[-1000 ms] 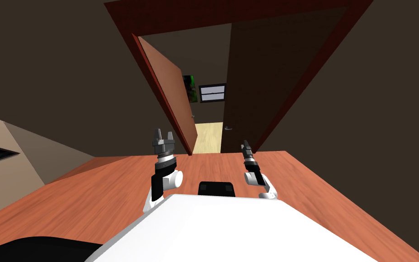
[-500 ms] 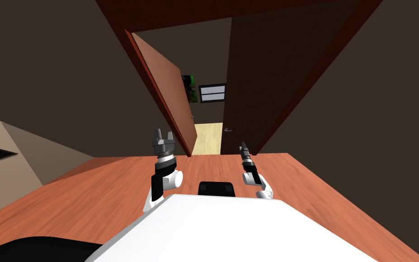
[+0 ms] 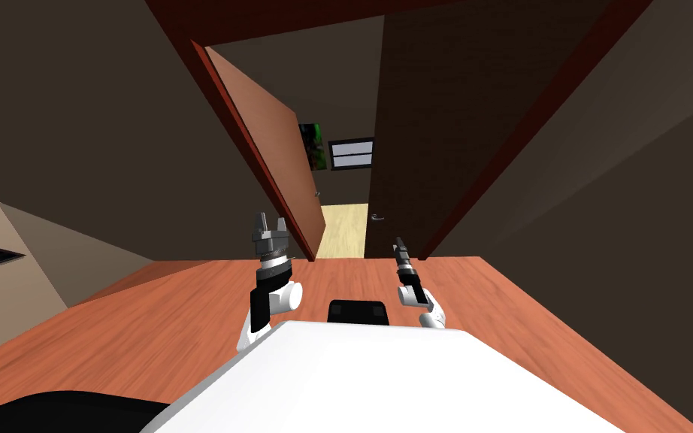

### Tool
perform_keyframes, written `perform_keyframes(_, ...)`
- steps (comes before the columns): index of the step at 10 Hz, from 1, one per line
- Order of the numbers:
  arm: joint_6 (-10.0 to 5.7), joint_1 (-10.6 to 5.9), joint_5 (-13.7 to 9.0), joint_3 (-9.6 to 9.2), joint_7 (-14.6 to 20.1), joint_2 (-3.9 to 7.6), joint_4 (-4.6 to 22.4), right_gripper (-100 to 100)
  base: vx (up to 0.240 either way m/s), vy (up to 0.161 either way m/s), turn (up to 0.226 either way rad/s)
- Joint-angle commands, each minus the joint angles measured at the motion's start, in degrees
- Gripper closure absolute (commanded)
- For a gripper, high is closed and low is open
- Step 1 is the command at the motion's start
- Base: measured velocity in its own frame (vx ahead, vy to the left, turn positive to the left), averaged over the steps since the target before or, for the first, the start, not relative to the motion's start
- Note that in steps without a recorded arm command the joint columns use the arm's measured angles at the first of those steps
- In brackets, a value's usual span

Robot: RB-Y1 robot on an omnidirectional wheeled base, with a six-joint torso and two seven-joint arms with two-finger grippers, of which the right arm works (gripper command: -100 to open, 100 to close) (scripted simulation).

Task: Push the door open

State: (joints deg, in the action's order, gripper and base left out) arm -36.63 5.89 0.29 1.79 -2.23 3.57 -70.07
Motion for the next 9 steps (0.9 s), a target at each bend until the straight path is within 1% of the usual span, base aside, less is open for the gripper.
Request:
perform_keyframes(1, -0.63, -0.92, -0.2, -0.08, -0.2, -0.35, 2.4, -100, 0.092, -0.036, 0.02)
perform_keyframes(4, -1.72, -2.49, -0.7, -0.22, -0.5, -0.91, 6.7, -100, 0.094, -0.033, 0.015)
perform_keyframes(5, -2.4, -3.46, -0.9, -0.31, -0.7, -1.34, 9.3, -100, 0.146, -0.045, 0.029)
perform_keyframes(9, -3.67, -5.3, -1.5, -0.47, -1.1, -2.25, 14.3, -100, 0.109, -0.048, 0.015)
